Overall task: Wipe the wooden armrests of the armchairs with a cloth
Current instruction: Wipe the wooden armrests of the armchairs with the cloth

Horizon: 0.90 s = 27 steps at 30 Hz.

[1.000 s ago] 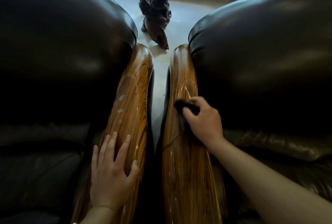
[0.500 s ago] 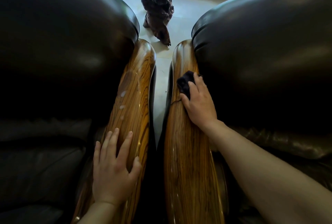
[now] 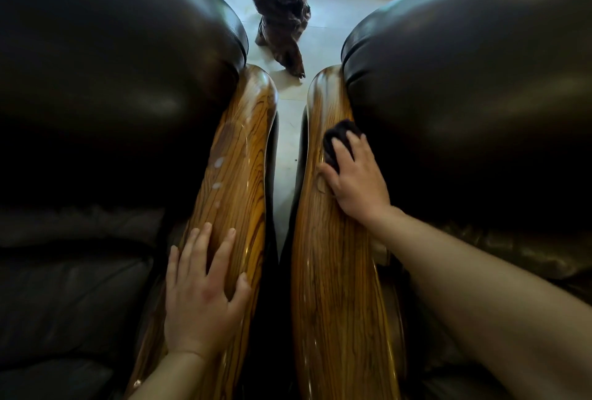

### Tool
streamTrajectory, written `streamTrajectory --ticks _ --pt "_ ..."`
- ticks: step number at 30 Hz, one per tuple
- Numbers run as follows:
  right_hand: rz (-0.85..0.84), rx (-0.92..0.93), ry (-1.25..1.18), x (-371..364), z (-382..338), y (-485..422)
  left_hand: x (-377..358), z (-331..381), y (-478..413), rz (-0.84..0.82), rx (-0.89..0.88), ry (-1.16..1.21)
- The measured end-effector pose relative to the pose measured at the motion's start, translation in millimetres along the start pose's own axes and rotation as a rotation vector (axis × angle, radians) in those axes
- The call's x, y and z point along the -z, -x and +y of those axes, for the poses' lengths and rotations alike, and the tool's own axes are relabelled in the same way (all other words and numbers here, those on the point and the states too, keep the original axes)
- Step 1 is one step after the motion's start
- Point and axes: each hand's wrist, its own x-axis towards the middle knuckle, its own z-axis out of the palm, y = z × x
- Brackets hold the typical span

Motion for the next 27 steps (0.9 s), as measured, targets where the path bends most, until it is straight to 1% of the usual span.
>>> streamTrajectory --ticks 2,4,6,9,11,12,13,14,16,18,20,21,22,24,27 --pt "0.027 -0.037 0.012 -4 -12 -17 0 0 -1 0.004 0.001 0.002" --pt "0.054 0.018 0.024 -7 -19 -6 -1 0 0 0.003 -0.002 -0.007" --pt "0.057 0.125 0.028 -10 -20 35 1 1 0 -0.005 -0.003 -0.010" --pt "-0.018 0.321 0.054 -12 -6 111 3 3 0 -0.020 0.013 -0.013" --pt "-0.077 0.493 0.101 -6 13 126 2 3 0 -0.015 0.010 -0.013" --pt "-0.084 0.539 0.120 -3 22 117 2 3 0 -0.011 0.008 -0.016" --pt "-0.078 0.528 0.123 0 25 102 1 2 -1 -0.006 0.007 -0.017" --pt "-0.051 0.463 0.108 2 24 82 1 1 -1 0.000 0.006 -0.015" --pt "-0.011 0.228 0.043 4 15 41 0 1 0 0.012 0.003 -0.014" --pt "0.016 0.068 -0.002 -1 1 9 0 2 0 0.022 -0.004 -0.017" --pt "0.044 0.018 -0.007 -6 -11 0 1 2 -1 0.024 -0.006 -0.020" --pt "0.060 0.028 -0.003 -8 -16 5 1 2 -1 0.023 -0.004 -0.022" --pt "0.073 0.065 0.006 -8 -20 17 2 2 -1 0.022 -0.002 -0.022" --pt "0.066 0.208 0.004 -9 -24 58 3 4 0 0.016 0.000 -0.020" --pt "-0.017 0.469 0.019 -15 -17 138 4 6 1 0.011 -0.003 -0.021"
